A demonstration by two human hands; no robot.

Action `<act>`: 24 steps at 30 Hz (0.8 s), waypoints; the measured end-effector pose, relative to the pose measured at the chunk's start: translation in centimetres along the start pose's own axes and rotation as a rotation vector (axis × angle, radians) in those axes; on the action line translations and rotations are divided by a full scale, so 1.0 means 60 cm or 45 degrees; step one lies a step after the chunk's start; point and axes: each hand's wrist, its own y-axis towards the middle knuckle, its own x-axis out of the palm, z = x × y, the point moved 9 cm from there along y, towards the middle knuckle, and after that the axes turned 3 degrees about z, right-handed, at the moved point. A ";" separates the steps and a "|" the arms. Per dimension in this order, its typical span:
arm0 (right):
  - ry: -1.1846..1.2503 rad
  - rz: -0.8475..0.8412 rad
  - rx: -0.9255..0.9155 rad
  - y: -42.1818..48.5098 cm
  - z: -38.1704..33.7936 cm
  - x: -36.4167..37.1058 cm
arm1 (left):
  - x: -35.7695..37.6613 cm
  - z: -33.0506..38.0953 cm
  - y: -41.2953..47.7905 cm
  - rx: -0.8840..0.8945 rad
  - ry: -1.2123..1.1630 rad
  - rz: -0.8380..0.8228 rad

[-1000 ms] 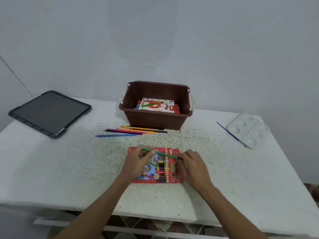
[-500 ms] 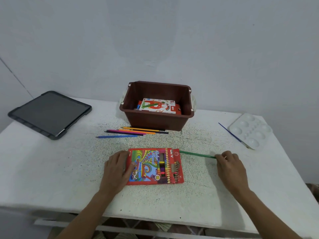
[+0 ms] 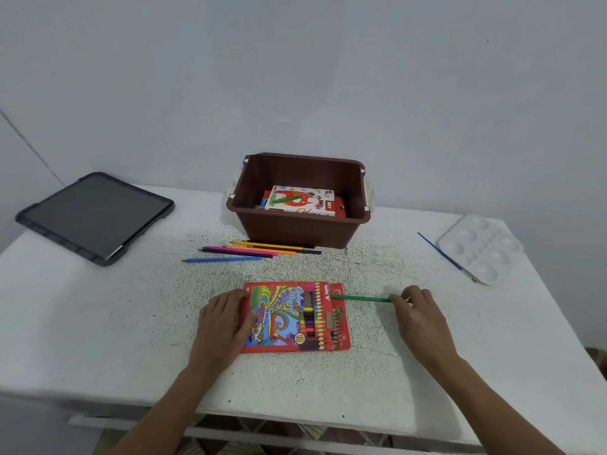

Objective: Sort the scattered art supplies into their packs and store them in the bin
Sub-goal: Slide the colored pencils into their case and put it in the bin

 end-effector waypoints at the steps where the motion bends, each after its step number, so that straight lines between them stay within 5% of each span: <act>1: 0.036 -0.028 -0.016 0.000 -0.012 0.009 | 0.000 0.002 -0.001 0.003 -0.005 -0.002; 8: 0.397 -0.130 -0.157 0.012 -0.133 0.033 | 0.005 0.006 -0.005 0.014 0.020 -0.059; 16: 0.683 -0.077 0.067 0.010 -0.126 0.039 | 0.004 0.004 -0.006 0.005 0.025 -0.050; 24: 0.663 -0.094 0.050 0.005 -0.131 0.042 | 0.006 0.001 -0.003 0.010 0.023 -0.055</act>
